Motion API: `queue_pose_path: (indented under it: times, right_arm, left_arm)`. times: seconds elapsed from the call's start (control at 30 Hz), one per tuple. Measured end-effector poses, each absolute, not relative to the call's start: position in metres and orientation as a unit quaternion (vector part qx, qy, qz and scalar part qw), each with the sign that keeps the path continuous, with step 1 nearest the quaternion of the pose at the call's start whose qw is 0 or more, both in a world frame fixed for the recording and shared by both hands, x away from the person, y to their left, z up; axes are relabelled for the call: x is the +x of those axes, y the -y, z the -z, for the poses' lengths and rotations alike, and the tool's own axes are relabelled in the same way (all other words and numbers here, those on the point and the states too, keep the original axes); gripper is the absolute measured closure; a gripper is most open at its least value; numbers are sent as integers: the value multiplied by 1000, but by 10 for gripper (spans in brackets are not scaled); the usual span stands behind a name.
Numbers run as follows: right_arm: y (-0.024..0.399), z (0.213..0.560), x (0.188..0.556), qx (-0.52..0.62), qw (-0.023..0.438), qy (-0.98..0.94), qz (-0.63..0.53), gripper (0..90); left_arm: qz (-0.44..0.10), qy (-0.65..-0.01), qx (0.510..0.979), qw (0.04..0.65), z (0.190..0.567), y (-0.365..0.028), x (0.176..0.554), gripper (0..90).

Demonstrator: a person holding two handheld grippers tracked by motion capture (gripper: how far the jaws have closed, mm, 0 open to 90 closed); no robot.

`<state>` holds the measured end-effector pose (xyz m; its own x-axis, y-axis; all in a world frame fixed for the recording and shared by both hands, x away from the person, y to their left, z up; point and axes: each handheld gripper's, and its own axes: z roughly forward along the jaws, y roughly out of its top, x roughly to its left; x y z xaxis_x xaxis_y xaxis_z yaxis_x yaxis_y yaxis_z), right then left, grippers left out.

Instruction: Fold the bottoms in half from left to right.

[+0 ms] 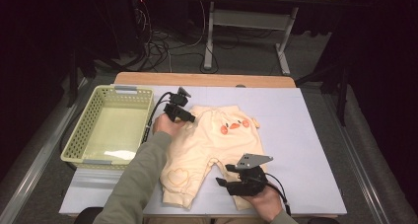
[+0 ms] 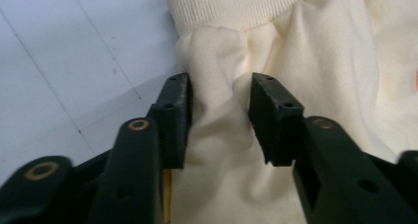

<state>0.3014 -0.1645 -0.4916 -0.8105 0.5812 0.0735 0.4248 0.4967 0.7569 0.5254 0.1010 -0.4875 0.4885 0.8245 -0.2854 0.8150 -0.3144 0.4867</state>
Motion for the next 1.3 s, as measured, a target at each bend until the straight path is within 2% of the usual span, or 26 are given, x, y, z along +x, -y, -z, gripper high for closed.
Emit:
queue_pose_path:
  times: [0.23,0.37,0.63,0.97,1.3]
  right_arm:
    - [165,492,302,293,94,-860,-407,433]
    - [164,492,302,291,94,-861,-406,455]
    - [153,489,303,286,88,-865,-404,476]
    - [130,486,305,270,73,-875,-395,498]
    - [96,487,307,257,39,-891,-372,446]
  left_arm:
    - [-9,-507,813,284,494,-104,528,783]
    - [-11,-496,825,272,493,-101,525,805]
    - [25,-495,828,262,491,-102,526,813]
    - [39,-489,830,265,481,-105,522,818]
    - [49,-478,833,276,473,-109,520,818]
